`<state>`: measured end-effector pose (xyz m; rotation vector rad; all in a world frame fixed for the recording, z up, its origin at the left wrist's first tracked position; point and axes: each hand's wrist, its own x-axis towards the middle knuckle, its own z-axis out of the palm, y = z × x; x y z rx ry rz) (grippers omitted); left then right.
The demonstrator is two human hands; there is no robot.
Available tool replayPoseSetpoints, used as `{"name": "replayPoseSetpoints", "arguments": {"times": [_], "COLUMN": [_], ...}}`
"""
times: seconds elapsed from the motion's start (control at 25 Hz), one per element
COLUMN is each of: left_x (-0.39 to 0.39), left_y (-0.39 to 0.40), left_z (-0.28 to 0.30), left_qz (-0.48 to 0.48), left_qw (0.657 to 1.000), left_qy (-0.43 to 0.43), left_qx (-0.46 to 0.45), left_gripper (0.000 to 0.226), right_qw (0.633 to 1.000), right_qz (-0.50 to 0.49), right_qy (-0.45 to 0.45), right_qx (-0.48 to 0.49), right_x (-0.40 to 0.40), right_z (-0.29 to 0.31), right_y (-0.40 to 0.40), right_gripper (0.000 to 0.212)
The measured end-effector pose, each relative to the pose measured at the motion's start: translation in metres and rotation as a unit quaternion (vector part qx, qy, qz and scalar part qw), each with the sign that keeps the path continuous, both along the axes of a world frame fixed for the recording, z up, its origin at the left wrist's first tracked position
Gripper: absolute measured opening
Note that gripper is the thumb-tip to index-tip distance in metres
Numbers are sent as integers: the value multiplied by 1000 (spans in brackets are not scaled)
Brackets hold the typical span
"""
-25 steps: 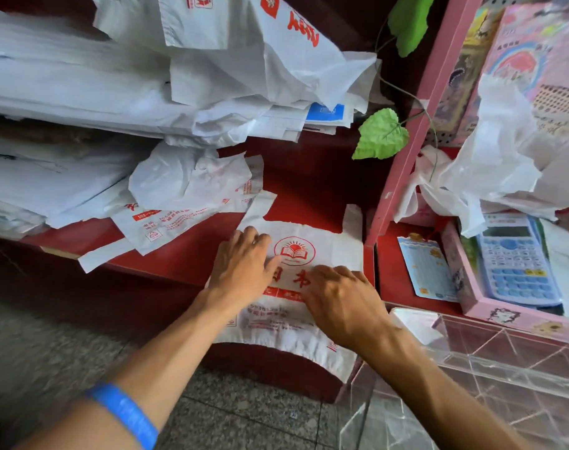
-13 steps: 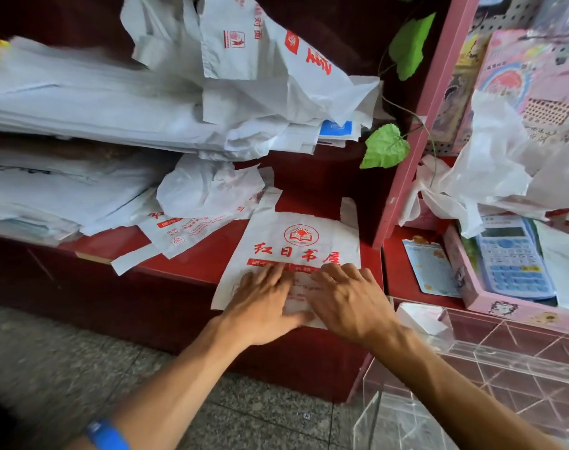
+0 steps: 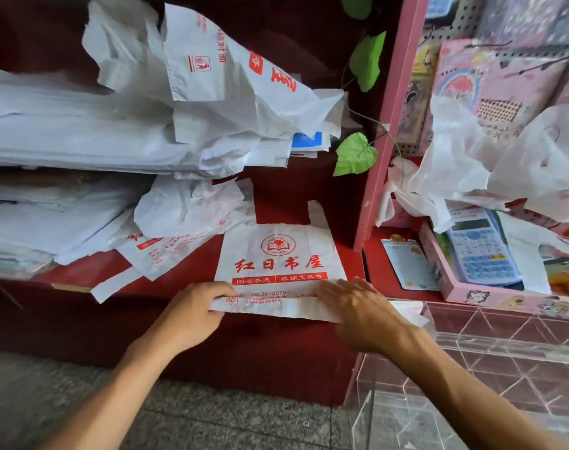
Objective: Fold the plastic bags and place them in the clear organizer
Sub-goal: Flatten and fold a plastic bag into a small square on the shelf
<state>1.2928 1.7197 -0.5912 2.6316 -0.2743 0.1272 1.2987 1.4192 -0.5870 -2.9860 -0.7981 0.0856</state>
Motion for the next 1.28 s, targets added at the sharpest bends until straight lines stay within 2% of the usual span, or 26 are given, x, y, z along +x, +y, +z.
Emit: {"name": "replayPoseSetpoints", "arguments": {"times": [0.08,0.16,0.24,0.32,0.4,0.52,0.76,0.88,1.04,1.28], "left_x": [4,6,10,15,23,28,31,34,35,33], "left_y": [18,28,27,21,17,12,10,2,-5,-3], "left_z": [-1,-3,-6,-8,-11,-11,-13,-12,-13,-18], "left_qz": [23,25,17,18,39,88,96,129,159,169], "left_qw": [996,990,989,991,990,980,978,981,982,982], "left_qy": [5,18,27,26,18,34,69,58,8,-29], "left_qx": [-91,-138,-146,-131,-133,-177,-174,-134,-98,-80], "left_gripper": [38,34,27,31,29,6,50,37,52,53], "right_qw": [993,980,974,964,951,932,930,940,942,941], "right_qz": [-2,0,-13,-44,-91,-157,-214,-224,-233,-243], "right_qy": [33,74,70,50,46,58,37,18,-14,-46], "right_qx": [110,184,214,258,292,321,297,258,243,232], "right_x": [7,13,18,21,25,32,41,43,44,42], "right_z": [6,11,13,13,13,8,-3,-8,-13,-16], "right_y": [-9,-20,-28,-29,-26,-25,-19,-14,-13,-12], "right_gripper": [53,40,26,14,28,47,37,37,36,44]}}
